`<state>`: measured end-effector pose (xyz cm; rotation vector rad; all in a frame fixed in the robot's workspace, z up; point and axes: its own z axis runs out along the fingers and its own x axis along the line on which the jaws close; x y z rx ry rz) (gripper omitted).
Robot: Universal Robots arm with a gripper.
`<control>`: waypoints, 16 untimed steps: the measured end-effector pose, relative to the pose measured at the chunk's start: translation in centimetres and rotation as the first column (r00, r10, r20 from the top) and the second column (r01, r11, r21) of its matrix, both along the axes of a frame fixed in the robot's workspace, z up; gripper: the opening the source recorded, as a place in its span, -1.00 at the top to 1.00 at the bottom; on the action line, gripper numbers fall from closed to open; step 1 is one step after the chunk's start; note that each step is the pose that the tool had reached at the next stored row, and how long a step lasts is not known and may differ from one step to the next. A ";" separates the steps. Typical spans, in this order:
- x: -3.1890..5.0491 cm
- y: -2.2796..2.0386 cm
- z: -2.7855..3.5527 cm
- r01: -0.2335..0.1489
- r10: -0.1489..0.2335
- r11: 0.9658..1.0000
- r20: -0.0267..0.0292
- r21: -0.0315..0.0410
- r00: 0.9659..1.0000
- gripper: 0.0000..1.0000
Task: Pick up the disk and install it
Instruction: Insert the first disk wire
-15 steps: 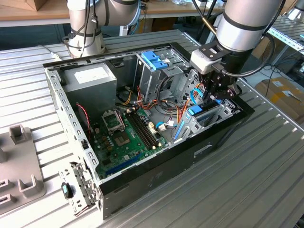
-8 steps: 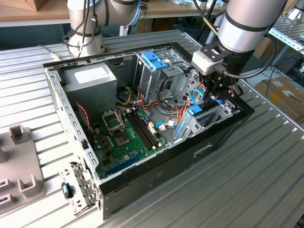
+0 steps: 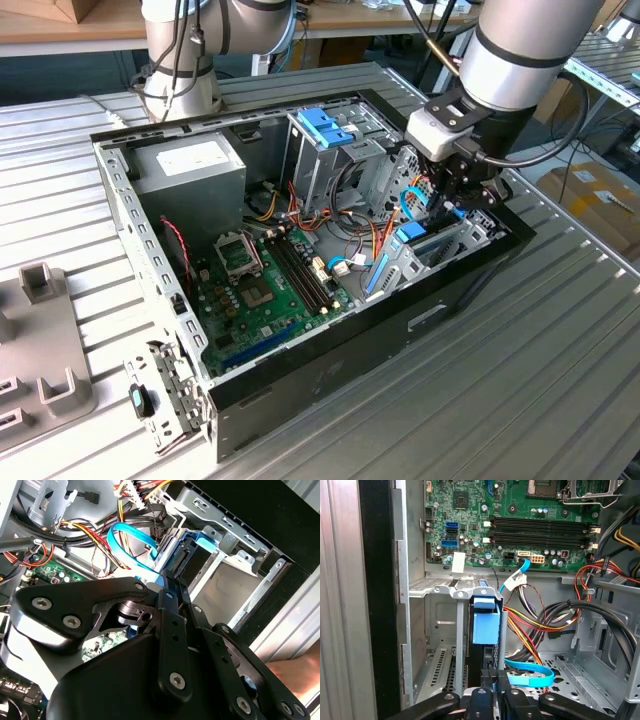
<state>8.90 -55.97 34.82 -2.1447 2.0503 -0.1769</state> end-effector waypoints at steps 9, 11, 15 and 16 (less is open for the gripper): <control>0.00 -0.05 -0.27 -0.002 0.002 1.000 0.000 0.000 1.000 0.68; 0.00 -0.05 -0.36 -0.002 0.002 1.000 0.000 0.000 1.000 0.68; 0.00 -0.05 -0.56 -0.002 0.002 1.000 0.000 0.000 1.000 0.68; 0.00 -0.05 -0.65 -0.002 0.002 1.000 0.000 0.000 1.000 0.68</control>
